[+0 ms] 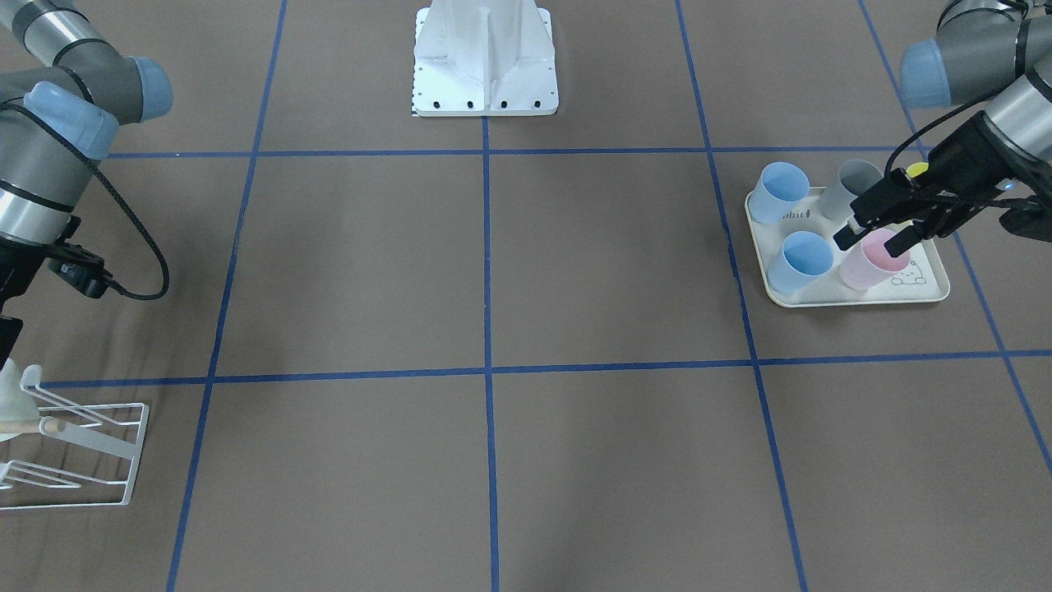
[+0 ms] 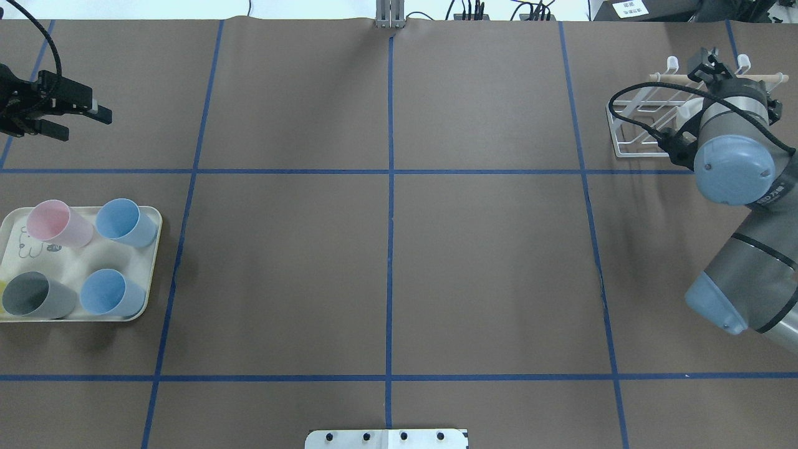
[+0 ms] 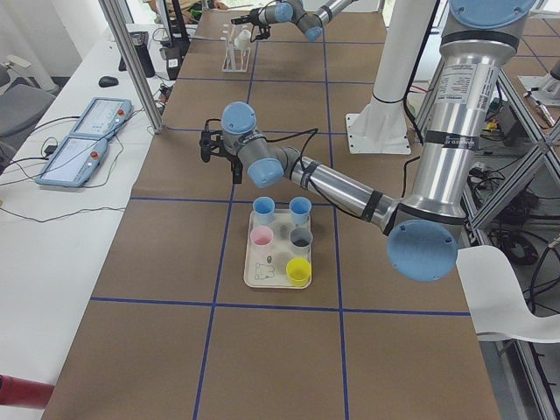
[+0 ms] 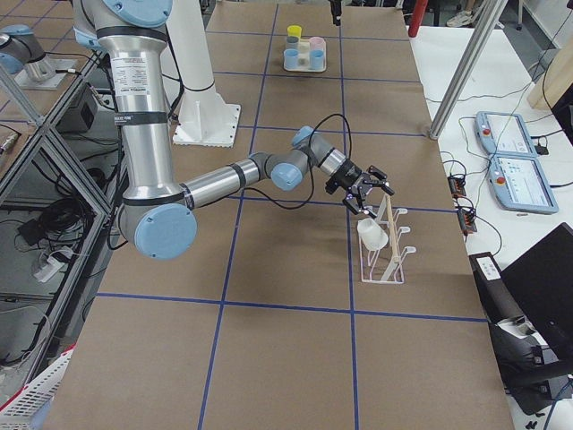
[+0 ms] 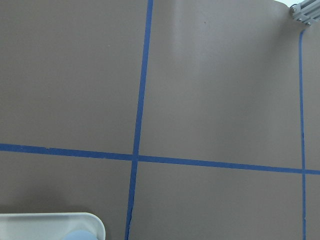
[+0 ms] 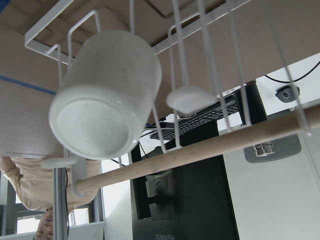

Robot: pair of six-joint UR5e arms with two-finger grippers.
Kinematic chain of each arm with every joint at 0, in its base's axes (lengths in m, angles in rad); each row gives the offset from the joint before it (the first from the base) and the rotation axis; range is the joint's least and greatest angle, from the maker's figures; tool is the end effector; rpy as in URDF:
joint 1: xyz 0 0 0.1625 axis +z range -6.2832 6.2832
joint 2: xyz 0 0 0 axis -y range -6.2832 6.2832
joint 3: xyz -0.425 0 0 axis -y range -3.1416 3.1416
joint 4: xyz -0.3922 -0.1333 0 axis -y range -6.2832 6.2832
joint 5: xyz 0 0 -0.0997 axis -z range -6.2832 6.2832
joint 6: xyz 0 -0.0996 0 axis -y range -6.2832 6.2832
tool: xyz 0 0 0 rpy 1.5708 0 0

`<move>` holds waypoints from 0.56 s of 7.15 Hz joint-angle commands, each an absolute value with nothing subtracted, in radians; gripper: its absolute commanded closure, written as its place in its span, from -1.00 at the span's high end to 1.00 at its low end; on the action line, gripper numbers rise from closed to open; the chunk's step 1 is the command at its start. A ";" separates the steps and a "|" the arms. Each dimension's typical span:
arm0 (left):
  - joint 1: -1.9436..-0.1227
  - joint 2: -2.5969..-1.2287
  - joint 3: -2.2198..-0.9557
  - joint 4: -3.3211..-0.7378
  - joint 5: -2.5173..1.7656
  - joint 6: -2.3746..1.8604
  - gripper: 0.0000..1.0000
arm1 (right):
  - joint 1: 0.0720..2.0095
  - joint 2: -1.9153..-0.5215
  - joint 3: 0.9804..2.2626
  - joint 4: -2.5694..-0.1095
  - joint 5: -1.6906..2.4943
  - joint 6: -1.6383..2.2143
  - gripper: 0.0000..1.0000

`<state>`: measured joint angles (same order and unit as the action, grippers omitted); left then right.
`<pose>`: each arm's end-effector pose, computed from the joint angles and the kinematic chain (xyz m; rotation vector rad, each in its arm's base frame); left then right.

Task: Transfer IKEA cup to right arm and place on rack

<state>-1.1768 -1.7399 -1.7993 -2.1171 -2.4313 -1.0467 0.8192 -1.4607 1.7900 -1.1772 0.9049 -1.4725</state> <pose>0.1556 -0.5247 0.3869 0.1391 1.1717 -0.1697 -0.2294 -0.5308 0.4509 0.4966 0.9790 -1.7969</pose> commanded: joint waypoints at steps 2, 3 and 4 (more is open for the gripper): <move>-1.225 -1.712 -1.795 -2.079 -2.425 -0.872 1.00 | 0.833 -1.448 1.868 -1.180 1.093 -1.097 0.99; -1.255 -1.710 -1.795 -2.012 -2.410 -0.759 1.00 | 0.833 -1.450 1.890 -1.180 1.199 -0.857 0.99; -1.270 -1.691 -1.799 -1.955 -2.352 -0.656 1.00 | 0.833 -1.448 1.907 -1.177 1.306 -0.634 0.99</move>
